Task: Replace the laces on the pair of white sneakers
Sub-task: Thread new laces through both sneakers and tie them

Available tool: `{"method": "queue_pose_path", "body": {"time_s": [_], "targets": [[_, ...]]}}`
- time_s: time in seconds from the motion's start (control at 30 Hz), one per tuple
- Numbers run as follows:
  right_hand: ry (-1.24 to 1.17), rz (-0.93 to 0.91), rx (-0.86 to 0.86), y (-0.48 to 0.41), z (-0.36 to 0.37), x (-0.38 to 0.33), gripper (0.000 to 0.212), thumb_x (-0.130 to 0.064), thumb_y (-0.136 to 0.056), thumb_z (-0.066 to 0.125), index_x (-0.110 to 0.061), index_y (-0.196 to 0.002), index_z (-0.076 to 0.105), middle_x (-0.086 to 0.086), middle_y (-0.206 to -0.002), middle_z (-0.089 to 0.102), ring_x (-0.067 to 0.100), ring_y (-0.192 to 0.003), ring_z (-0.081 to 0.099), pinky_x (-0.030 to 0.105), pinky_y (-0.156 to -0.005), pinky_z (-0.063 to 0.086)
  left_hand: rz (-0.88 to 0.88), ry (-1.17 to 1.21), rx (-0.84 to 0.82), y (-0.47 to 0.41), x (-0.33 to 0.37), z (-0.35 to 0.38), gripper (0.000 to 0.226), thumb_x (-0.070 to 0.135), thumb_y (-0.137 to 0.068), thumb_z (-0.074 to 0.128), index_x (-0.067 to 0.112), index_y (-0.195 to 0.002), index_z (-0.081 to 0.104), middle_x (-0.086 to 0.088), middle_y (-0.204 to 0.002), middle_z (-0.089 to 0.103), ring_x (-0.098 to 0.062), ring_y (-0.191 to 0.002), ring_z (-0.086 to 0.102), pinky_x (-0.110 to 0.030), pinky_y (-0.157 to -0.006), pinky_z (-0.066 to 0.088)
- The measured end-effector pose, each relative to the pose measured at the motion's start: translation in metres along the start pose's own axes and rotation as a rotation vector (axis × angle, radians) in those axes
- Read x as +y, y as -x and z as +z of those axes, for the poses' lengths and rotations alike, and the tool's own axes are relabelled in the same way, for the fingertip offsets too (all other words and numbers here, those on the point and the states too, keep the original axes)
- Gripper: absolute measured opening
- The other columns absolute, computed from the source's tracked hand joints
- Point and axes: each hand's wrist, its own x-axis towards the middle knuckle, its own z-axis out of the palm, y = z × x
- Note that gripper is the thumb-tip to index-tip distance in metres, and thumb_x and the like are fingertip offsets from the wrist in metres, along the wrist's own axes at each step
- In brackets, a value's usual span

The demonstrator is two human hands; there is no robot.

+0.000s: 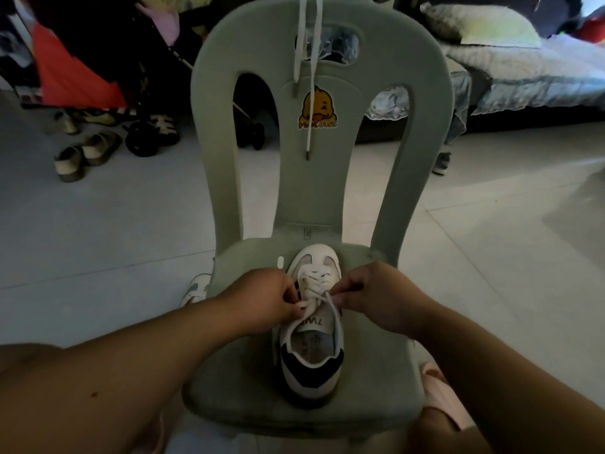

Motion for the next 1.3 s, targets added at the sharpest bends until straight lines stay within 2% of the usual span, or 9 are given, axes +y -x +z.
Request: {"method": "queue_pose_path", "body": {"time_s": [0.2, 0.4, 0.63, 0.83, 0.93, 1.03, 1.1, 1.17, 1.3], "targets": [[-0.001, 0.074, -0.004, 0.0, -0.004, 0.01, 0.008, -0.026, -0.087, 0.066, -0.029, -0.091, 0.073, -0.021, -0.08, 0.064, -0.005, -0.075, 0.057, 0.007, -0.062, 0.036, 0.037, -0.026, 0.0, -0.001, -0.011, -0.024, 0.014, 0.035, -0.087, 0.065, 0.03, -0.074, 0.06, 0.009, -0.074, 0.061, -0.005, -0.069, 0.057, -0.019, -0.057, 0.041], [-0.014, 0.126, -0.006, 0.002, -0.003, 0.017, 0.022, -0.024, -0.084, 0.069, -0.037, -0.068, 0.063, -0.018, -0.077, 0.065, -0.001, -0.074, 0.058, 0.01, -0.061, 0.037, 0.006, 0.002, -0.04, -0.002, -0.028, -0.028, 0.012, 0.034, -0.084, 0.069, 0.03, -0.074, 0.064, 0.009, -0.072, 0.066, -0.003, -0.069, 0.06, -0.022, -0.064, 0.047], [-0.021, 0.013, -0.065, 0.012, -0.016, 0.013, 0.021, -0.022, -0.086, 0.067, -0.041, -0.08, 0.06, -0.02, -0.071, 0.064, -0.009, -0.072, 0.059, 0.01, -0.065, 0.045, 0.001, 0.668, -0.116, 0.008, -0.041, -0.026, 0.012, 0.007, -0.092, 0.055, 0.019, -0.094, 0.059, 0.003, -0.063, 0.059, -0.011, -0.05, 0.045, -0.025, -0.047, 0.037], [0.205, 0.012, -0.076, 0.008, -0.016, 0.014, 0.017, -0.02, -0.091, 0.06, -0.033, -0.087, 0.071, -0.021, -0.088, 0.062, -0.005, -0.08, 0.058, 0.008, -0.076, 0.046, 0.152, 0.41, -0.108, 0.011, -0.037, -0.027, 0.004, 0.032, -0.082, 0.069, 0.03, -0.079, 0.067, 0.013, -0.068, 0.064, 0.002, -0.06, 0.055, -0.014, -0.058, 0.045], [0.244, 0.035, -0.015, 0.007, -0.015, 0.012, 0.021, -0.019, -0.094, 0.056, -0.032, -0.091, 0.071, -0.017, -0.095, 0.065, -0.002, -0.084, 0.058, 0.015, -0.084, 0.047, 0.175, 0.277, -0.006, 0.01, -0.039, -0.026, 0.012, 0.03, -0.08, 0.071, 0.038, -0.083, 0.063, 0.016, -0.079, 0.065, 0.0, -0.074, 0.06, -0.022, -0.07, 0.049], [0.356, 0.077, 0.088, 0.004, -0.01, 0.013, 0.028, -0.018, -0.098, 0.049, -0.029, -0.117, 0.066, -0.01, -0.111, 0.067, 0.002, -0.087, 0.056, 0.013, -0.081, 0.04, 0.166, 0.061, -0.008, 0.01, -0.04, -0.027, 0.011, 0.035, -0.081, 0.069, 0.041, -0.073, 0.062, 0.015, -0.079, 0.065, -0.001, -0.076, 0.059, -0.03, -0.073, 0.051], [0.268, 0.109, 0.18, 0.001, -0.006, 0.014, 0.029, -0.023, -0.099, 0.046, -0.027, -0.123, 0.062, -0.003, -0.104, 0.07, 0.006, -0.075, 0.058, 0.016, -0.07, 0.045, 0.145, -0.067, -0.018, 0.01, -0.041, -0.027, 0.008, 0.041, -0.081, 0.065, 0.043, -0.073, 0.065, 0.014, -0.081, 0.066, 0.0, -0.075, 0.059, -0.032, -0.075, 0.052], [0.028, 0.108, 0.231, 0.0, -0.003, 0.009, 0.022, -0.029, -0.099, 0.045, -0.025, -0.105, 0.066, -0.003, -0.08, 0.066, 0.008, -0.062, 0.058, 0.021, -0.057, 0.047, 0.1, -0.117, 0.057, 0.008, -0.041, -0.028, 0.01, 0.041, -0.084, 0.062, 0.043, -0.09, 0.07, 0.017, -0.09, 0.068, 0.001, -0.081, 0.059, -0.03, -0.078, 0.052], [-0.344, 0.164, 0.329, -0.008, 0.007, -0.008, 0.019, -0.034, -0.094, 0.056, -0.023, -0.099, 0.07, -0.004, -0.086, 0.068, 0.009, -0.077, 0.06, 0.032, -0.069, 0.051, 0.099, -0.069, 0.301, 0.003, -0.034, -0.034, 0.024, 0.032, -0.092, 0.057, 0.035, -0.113, 0.068, 0.013, -0.108, 0.068, -0.002, -0.091, 0.059, -0.021, -0.078, 0.043]]}}
